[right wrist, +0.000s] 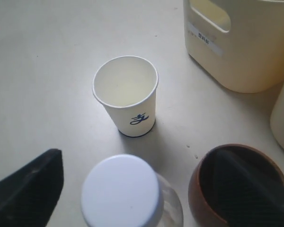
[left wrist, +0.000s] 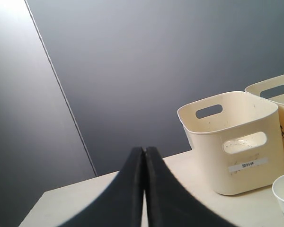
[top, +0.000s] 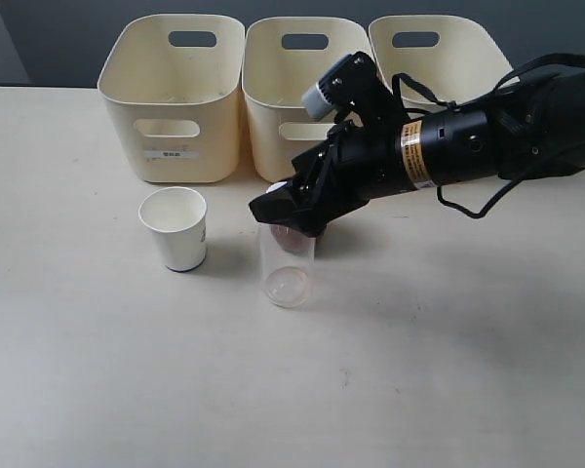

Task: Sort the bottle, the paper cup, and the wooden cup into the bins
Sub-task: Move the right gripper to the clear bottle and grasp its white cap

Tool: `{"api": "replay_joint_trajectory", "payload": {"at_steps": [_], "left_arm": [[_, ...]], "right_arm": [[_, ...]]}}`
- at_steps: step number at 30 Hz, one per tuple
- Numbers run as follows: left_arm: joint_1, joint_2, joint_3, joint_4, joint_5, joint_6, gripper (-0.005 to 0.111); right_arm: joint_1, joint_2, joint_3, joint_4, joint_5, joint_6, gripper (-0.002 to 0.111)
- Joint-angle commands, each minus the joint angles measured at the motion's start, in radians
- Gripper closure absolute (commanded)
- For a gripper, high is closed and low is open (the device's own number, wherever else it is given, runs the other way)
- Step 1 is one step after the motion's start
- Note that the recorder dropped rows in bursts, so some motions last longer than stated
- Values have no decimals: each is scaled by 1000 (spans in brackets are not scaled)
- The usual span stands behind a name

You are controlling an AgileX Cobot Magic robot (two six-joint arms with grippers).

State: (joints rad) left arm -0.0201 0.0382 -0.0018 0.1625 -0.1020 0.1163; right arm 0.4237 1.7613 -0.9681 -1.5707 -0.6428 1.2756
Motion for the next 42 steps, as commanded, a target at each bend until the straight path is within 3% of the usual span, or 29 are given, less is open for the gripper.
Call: {"api": "replay_joint_trajectory", "payload": {"at_steps": [1, 33, 37, 42], "left_arm": [[-1, -2, 2, 0, -5, -2, 107], [-1, -2, 2, 0, -5, -2, 107], [-1, -2, 2, 0, -5, -2, 107], [-1, -2, 2, 0, -5, -2, 107]], "right_arm": [[-3, 0, -6, 12, -9, -5, 27], [-3, 48, -6, 43, -8, -73, 30], [-3, 48, -6, 40, -23, -75, 50], [-3, 48, -6, -15, -21, -75, 107]]}}
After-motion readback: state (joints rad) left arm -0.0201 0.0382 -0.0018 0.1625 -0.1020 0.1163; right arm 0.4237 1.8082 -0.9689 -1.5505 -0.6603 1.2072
